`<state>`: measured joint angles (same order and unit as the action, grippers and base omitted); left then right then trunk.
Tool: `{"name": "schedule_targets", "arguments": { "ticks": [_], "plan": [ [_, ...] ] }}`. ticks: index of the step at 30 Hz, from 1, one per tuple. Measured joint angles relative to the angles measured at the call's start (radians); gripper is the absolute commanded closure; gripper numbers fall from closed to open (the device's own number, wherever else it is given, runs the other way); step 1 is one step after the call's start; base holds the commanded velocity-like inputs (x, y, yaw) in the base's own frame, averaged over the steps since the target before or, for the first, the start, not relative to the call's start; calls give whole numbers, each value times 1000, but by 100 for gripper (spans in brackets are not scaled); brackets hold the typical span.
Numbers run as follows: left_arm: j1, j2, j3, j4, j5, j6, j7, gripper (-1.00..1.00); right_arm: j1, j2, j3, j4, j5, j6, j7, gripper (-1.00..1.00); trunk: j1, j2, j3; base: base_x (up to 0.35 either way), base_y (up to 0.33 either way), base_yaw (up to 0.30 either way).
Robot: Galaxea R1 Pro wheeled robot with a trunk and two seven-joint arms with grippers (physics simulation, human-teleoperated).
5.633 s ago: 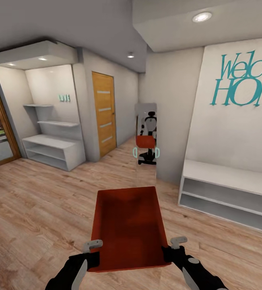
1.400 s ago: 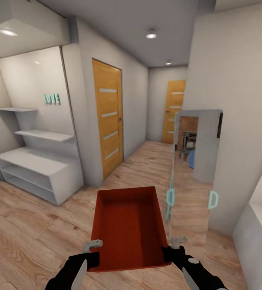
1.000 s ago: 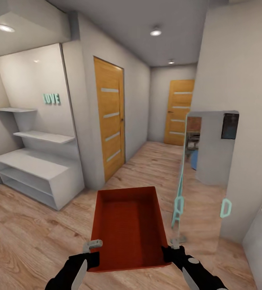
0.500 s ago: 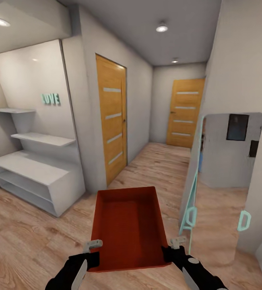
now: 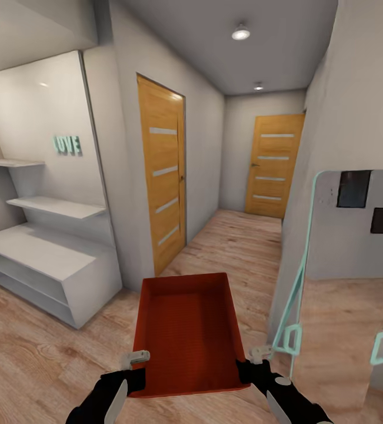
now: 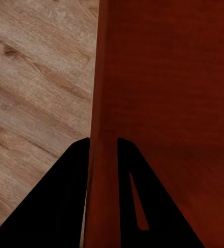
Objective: Move the two storage containers from the living room to the garage. In the garage, place one container on the floor and stack the other container on top of it (either order is fine).
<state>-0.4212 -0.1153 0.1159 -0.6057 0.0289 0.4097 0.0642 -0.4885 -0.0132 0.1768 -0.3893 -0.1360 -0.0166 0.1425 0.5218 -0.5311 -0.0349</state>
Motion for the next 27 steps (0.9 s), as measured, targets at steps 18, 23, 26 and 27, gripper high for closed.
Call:
{"name": "schedule_targets", "arguments": {
  "ticks": [18, 23, 26, 27],
  "plan": [
    [0, 0, 0, 0, 0, 0, 0, 100, 0, 0, 0, 0, 0, 0, 0, 100, 0, 0, 0, 320, 122, 0],
    [0, 0, 0, 0, 0, 0, 0, 100, 0, 0, 0, 0, 0, 0, 0, 100, 0, 0, 0, 320, 120, 0],
    [0, 0, 0, 0, 0, 0, 0, 100, 0, 0, 0, 0, 0, 0, 0, 100, 0, 0, 0, 320, 120, 0],
    [0, 0, 0, 0, 0, 0, 0, 100, 0, 0, 0, 0, 0, 0, 0, 100, 0, 0, 0, 320, 116, 0]
  ]
}}
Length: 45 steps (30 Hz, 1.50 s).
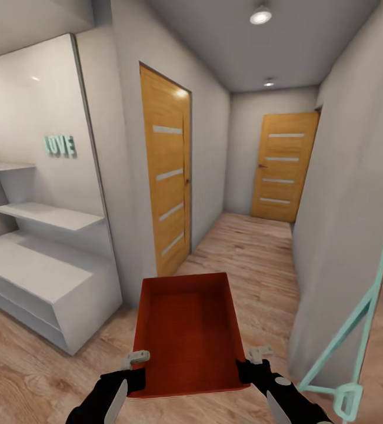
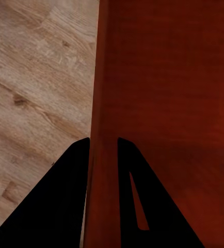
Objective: Move the two storage containers from the living room to the garage. In the garage, place one container on the floor and stack the other container on top of it (either order is fine).
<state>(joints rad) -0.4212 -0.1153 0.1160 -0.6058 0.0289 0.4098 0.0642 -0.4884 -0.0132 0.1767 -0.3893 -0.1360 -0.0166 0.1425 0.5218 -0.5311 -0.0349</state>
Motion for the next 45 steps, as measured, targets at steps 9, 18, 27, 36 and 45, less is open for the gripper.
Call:
{"name": "schedule_targets", "arguments": {
  "ticks": [9, 18, 27, 36, 45],
  "plan": [
    [0, 0, 0, 0, 0, 0, 0, 100, 0, 0, 0, 0, 0, 0, 0, 100, 0, 0, 0, 320, 83, 0],
    [0, 0, 0, 0, 0, 0, 0, 100, 0, 0, 0, 0, 0, 0, 0, 100, 0, 0, 0, 320, 6, 0],
    [0, 0, 0, 0, 0, 0, 0, 100, 0, 0, 0, 0, 0, 0, 0, 100, 0, 0, 0, 320, 0, 0],
    [0, 0, 0, 0, 0, 0, 0, 100, 0, 0, 0, 0, 0, 0, 0, 100, 0, 0, 0, 322, 0, 0],
    [0, 0, 0, 0, 0, 0, 0, 100, 0, 0, 0, 0, 0, 0, 0, 100, 0, 0, 0, 324, 0, -3]
  ]
}}
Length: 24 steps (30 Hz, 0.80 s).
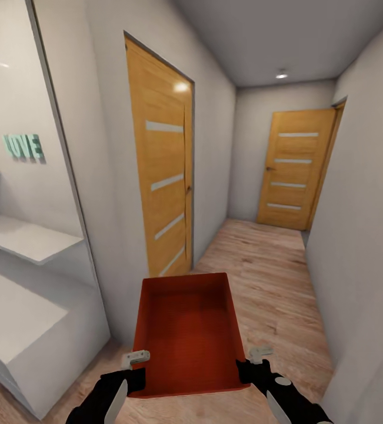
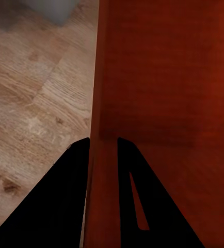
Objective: Move the two storage containers from the living room to the garage. In the garage, place one container on the floor and stack the other container on top of it (either order is fine).
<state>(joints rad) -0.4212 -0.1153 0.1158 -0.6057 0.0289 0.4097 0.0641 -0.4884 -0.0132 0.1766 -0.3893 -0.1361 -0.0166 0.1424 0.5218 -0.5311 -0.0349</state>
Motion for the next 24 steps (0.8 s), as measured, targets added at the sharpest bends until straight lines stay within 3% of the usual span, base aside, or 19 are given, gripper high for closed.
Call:
{"name": "schedule_targets", "arguments": {
  "ticks": [13, 24],
  "plan": [
    [0, 0, 0, 0, 0, 0, 0, 100, 0, 0, 0, 0, 0, 0, 0, 100, 0, 0, 0, 324, 0, -213],
    [0, 0, 0, 0, 0, 0, 0, 100, 0, 0, 0, 0, 0, 0, 0, 100, 0, 0, 0, 324, 0, -23]
  ]
}}
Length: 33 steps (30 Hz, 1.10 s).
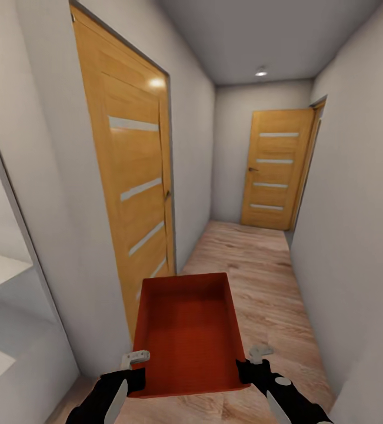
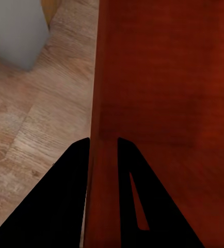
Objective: Move the two storage containers from the living room to the garage. In the garage, place one container on the floor and stack the other container on top of it (either order is fine).
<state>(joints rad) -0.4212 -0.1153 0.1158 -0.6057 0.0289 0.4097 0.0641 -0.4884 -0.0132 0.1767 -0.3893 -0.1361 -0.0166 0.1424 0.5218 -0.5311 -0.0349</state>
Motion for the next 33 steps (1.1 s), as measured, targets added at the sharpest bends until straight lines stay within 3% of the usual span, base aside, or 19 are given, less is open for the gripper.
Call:
{"name": "schedule_targets", "arguments": {
  "ticks": [9, 33],
  "plan": [
    [0, 0, 0, 0, 0, 0, 0, 100, 0, 0, 0, 0, 0, 0, 0, 100, 0, 0, 0, 324, 0, -39],
    [0, 0, 0, 0, 0, 0, 0, 100, 0, 0, 0, 0, 0, 0, 0, 100, 0, 0, 0, 324, 0, -260]
  ]
}}
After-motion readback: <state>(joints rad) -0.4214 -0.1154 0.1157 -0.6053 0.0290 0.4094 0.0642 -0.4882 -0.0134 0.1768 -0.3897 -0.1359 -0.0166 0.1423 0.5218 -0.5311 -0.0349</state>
